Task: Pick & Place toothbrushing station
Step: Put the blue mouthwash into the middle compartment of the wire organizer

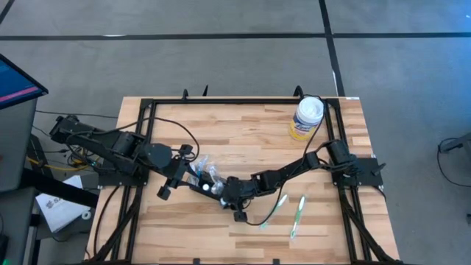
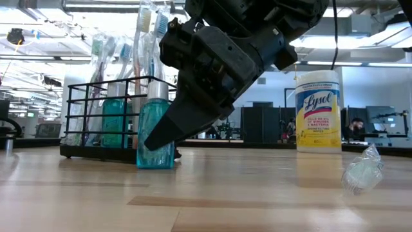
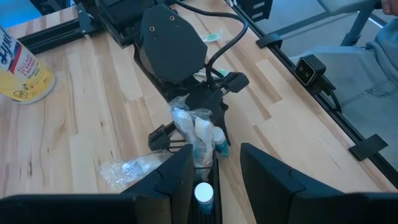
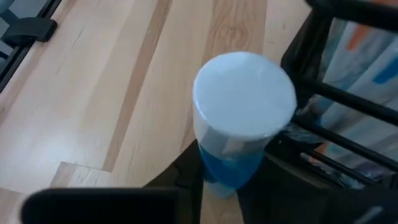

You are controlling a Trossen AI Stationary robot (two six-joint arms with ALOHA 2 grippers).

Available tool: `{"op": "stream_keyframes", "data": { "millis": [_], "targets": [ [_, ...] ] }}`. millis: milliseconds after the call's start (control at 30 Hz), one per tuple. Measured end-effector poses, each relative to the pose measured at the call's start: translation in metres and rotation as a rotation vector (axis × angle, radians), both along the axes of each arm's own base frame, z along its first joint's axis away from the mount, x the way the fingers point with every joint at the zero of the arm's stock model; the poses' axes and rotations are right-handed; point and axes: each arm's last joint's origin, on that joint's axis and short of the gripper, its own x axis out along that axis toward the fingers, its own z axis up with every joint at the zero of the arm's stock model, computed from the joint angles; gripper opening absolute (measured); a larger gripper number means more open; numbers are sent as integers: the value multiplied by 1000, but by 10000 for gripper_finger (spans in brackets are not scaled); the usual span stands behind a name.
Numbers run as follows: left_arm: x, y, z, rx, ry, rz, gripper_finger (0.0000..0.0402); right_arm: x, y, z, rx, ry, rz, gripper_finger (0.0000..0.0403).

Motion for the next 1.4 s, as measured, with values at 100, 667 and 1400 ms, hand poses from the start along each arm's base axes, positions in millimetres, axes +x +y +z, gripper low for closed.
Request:
{"op": "stream_keyframes", "data": {
  "millis": [100,667,1400],
  "targets": [
    [0,0,0,0,0,0,126,-1,0,0,2,10,4,44],
    [0,0,0,0,-1,0,126,-11,-1,10,-21,93,18,46],
    [5,-2,8,-49,-90,12,126,-48,-12,119,-27,-14,5,46]
  ]
}}
